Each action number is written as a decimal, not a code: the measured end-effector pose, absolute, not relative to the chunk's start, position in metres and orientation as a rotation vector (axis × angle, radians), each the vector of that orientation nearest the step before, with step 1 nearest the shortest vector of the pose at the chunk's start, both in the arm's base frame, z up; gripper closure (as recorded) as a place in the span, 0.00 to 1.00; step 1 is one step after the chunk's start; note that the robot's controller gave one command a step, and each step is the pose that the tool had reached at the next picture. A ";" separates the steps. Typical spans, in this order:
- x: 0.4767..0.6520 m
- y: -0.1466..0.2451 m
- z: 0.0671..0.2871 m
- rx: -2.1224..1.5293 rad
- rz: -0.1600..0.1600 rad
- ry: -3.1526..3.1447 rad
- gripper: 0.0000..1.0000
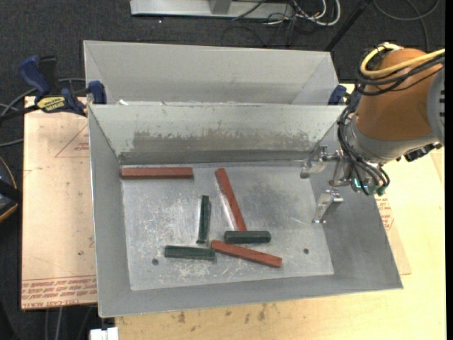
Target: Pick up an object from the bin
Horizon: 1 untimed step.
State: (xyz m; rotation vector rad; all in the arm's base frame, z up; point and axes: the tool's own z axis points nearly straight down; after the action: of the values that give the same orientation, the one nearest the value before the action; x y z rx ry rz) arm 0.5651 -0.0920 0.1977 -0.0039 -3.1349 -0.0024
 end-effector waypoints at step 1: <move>0.567 -0.092 0.202 -0.001 -0.001 -3.143 0.00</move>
Offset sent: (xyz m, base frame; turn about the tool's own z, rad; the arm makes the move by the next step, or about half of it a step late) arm -0.0350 0.0649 -0.1260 0.0267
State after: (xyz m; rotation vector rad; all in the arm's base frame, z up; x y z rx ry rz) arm 0.5667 -0.0918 0.2022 -0.0007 -3.1426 -0.0007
